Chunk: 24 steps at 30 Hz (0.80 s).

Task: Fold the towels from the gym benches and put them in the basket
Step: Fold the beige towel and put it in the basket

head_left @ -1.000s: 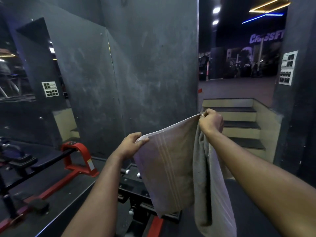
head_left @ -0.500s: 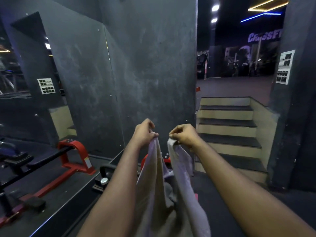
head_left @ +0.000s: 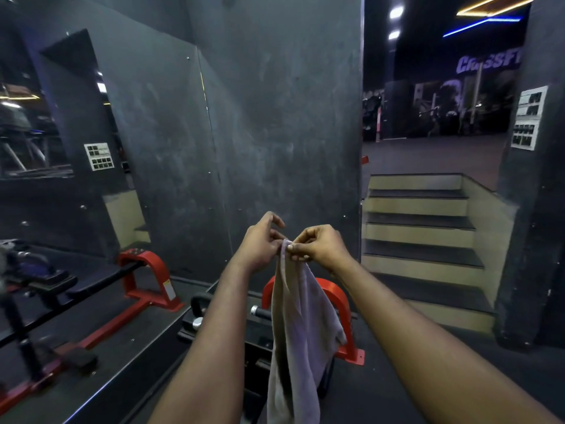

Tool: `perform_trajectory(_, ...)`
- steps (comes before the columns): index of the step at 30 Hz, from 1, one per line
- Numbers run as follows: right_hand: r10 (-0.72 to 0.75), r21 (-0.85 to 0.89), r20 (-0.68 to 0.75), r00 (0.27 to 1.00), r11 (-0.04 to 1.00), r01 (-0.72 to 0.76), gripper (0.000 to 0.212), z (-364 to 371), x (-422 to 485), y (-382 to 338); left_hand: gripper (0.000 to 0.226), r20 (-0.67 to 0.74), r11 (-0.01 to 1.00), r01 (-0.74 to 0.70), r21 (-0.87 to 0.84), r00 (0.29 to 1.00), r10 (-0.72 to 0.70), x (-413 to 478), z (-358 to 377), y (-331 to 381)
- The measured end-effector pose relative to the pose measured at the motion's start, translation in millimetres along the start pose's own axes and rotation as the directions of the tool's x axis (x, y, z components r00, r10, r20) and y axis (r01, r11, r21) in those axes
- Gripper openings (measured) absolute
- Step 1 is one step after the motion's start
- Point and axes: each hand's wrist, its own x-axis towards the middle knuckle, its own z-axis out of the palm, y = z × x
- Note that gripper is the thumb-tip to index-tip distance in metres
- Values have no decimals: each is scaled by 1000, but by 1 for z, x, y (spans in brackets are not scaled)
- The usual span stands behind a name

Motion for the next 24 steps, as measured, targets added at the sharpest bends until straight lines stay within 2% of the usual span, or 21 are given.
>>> perform_trajectory(3, -24, -22, -36, 999, 999, 24, 15, 6, 0, -2, 26, -29, 1000, -22, -15, 999, 22, 1, 2, 0)
perform_trajectory(7, -83, -250, -108, 991, 967, 54, 20, 4, 4, -2, 23, 67, 997, 13, -70, 998, -8, 2, 0, -5)
perform_trajectory(11, -74, -277, -21, 997, 959, 65, 28, -1, 2, 0, 31, 142, 1000, 8, 15, 990, -10, 5, -1, -9)
perform_trajectory(14, 2, -212, 73, 997, 977, 14, 20, 1, -2, 12, 31, 138, 990, -16, 138, 990, -3, 9, 1, -4)
perform_trajectory(19, 77, -330, 147, 986, 944, -25, 10, 11, -13, 48, 30, 1, 959, -86, 270, 996, 89, 19, -4, 9)
perform_trajectory(22, 113, -452, 171, 979, 891, -24, 10, 13, -19, 65, 31, -173, 948, -113, 299, 970, 170, 30, -14, 13)
perform_trajectory(24, 142, -565, 172, 975, 825, -21, 16, 13, -25, 76, 28, -323, 937, -130, 324, 916, 239, 39, -23, 17)
